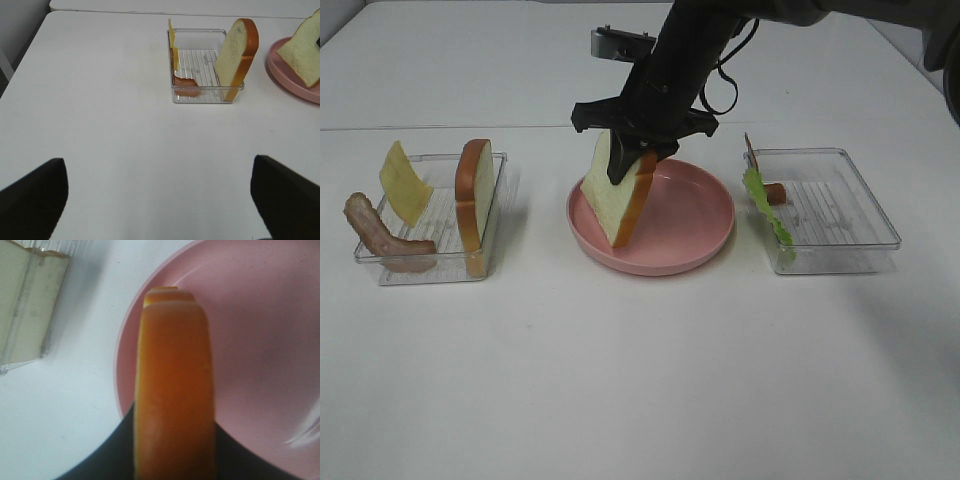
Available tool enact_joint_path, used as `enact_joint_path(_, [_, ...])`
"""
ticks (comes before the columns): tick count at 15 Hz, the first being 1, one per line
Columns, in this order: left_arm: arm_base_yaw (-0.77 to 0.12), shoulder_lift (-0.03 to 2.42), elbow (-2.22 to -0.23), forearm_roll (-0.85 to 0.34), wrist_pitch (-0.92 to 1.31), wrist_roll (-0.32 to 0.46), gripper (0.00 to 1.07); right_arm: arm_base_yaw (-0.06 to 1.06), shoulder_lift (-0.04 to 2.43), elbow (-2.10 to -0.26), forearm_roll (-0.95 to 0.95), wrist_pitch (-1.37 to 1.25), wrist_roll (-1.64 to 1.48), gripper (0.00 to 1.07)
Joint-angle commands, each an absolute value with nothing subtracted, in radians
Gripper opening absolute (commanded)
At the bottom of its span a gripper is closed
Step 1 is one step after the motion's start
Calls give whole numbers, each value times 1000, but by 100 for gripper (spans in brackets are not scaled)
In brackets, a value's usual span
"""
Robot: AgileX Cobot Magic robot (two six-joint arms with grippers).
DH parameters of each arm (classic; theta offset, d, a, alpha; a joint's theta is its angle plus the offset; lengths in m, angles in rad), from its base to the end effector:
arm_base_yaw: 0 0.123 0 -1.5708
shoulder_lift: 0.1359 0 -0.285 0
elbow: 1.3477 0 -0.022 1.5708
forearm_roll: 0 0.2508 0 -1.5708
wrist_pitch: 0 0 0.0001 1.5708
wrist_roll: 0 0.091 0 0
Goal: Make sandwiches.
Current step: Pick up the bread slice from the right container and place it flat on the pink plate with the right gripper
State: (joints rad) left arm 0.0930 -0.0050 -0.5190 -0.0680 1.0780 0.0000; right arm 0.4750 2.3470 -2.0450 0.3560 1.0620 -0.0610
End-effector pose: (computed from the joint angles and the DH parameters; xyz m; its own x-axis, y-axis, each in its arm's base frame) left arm -0.0081 -0.0062 0.2812 -0.4457 -0.0739 -0.8921 -0.0538 0.9970 -0.0557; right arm 0.4341 0.2544 0.1832 -0.8992 -0.3361 -0.2802 -0.4182 0.8486 0.3240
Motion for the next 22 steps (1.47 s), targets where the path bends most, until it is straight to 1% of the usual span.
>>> enact_joint_path(1, [95, -21, -518, -75, 1074, 0, 91, 473, 2372, -2050, 329, 1036, -58, 0])
enact_joint_path(5, [95, -21, -518, -75, 1074, 0, 91, 473, 2376, -2050, 298, 979, -59, 0])
enact_joint_path(16, [95, -21, -518, -75, 1074, 0, 91, 472, 2406, -2050, 268, 1014, -14, 0])
enact_joint_path(17, [95, -21, -518, -75, 1074, 0, 91, 472, 2406, -2050, 267, 1014, -14, 5])
enact_joint_path(18, [95, -21, -518, -75, 1074, 0, 91, 472, 2406, -2050, 259, 1014, -13, 20])
enact_joint_path(19, [95, -21, -518, -75, 1074, 0, 91, 472, 2406, -2050, 254, 1014, -10, 31])
enact_joint_path(20, [95, -21, -518, -75, 1074, 0, 91, 472, 2404, -2050, 229, 1013, 0, 79])
enact_joint_path(22, [95, -21, -518, -75, 1074, 0, 91, 472, 2402, -2050, 197, 1014, 0, 100])
